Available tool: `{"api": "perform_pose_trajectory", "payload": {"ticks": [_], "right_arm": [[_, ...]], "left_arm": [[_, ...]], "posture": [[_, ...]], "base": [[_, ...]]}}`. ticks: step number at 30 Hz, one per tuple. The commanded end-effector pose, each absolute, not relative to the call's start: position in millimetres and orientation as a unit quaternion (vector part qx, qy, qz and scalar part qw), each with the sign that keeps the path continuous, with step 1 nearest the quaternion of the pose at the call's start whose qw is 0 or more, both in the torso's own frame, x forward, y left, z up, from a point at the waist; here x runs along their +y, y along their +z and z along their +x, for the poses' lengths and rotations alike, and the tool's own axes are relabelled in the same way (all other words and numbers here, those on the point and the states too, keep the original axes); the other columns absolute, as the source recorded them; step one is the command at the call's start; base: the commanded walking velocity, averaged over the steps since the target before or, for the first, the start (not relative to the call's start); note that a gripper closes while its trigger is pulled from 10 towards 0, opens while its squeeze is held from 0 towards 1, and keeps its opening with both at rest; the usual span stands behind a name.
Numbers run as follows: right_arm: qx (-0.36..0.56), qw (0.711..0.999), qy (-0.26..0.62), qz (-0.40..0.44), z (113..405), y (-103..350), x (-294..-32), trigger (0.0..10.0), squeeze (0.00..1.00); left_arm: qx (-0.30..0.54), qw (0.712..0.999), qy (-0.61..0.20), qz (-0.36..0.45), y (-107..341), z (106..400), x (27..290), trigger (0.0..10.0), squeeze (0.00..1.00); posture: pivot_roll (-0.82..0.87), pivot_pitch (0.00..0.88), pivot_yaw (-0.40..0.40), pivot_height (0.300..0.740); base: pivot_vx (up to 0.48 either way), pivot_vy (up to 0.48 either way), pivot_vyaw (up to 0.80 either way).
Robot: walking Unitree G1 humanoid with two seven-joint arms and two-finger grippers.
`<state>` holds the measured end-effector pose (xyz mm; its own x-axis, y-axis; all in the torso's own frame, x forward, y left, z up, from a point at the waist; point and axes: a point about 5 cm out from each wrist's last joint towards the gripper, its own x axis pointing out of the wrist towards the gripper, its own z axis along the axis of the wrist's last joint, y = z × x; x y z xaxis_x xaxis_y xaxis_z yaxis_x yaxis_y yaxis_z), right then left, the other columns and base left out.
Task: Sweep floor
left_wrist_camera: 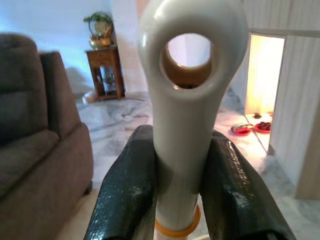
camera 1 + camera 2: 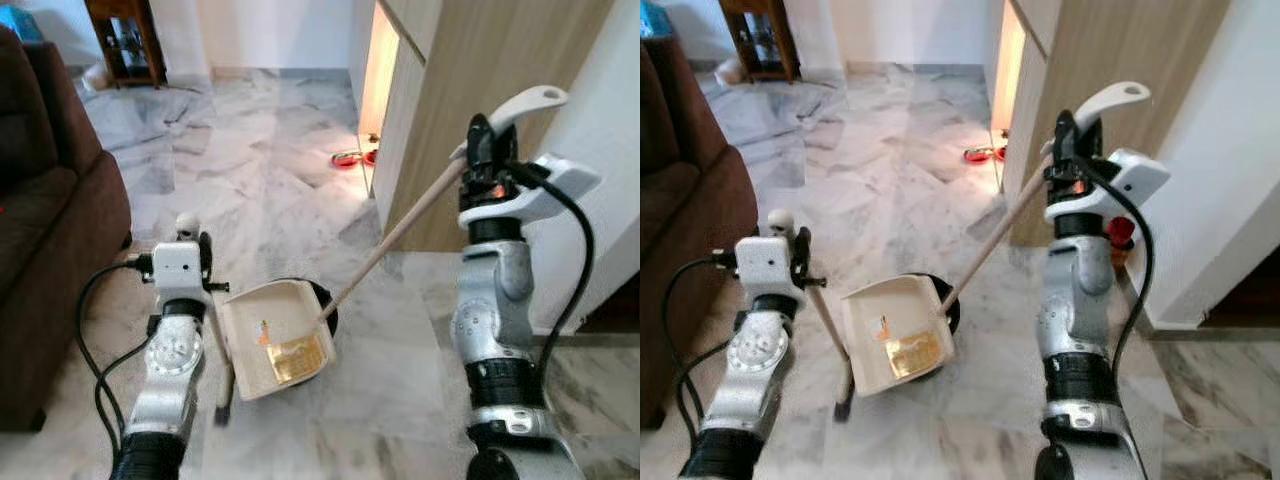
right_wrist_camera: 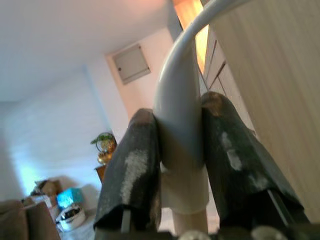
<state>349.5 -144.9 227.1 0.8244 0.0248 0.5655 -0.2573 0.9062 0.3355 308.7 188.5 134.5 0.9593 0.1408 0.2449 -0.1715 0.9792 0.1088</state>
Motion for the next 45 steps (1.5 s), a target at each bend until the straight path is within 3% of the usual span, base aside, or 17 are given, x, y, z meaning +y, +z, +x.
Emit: {"api": "perform_pose_trajectory", "payload": {"ticks": [1,45], "right_arm": [[-0.322,0.919,0.064,0.219,347.4,243.0,-153.9,10.0,0.00],[-0.324,0.916,0.070,0.228,347.6,245.1,-147.6,10.0,0.00]], "left_arm": [[-0.147,0.985,0.071,0.061,147.3,309.4,181.8,10.0,0.00],[-0.124,0.985,0.087,0.078,139.9,290.4,197.9,10.0,0.00]], "posture": [[0.15,0.002,0.009,0.740],[0.16,0.021,0.012,0.740]], "base": [[0.300,0.000,0.00],[0.297,0.000,0.00]]}}
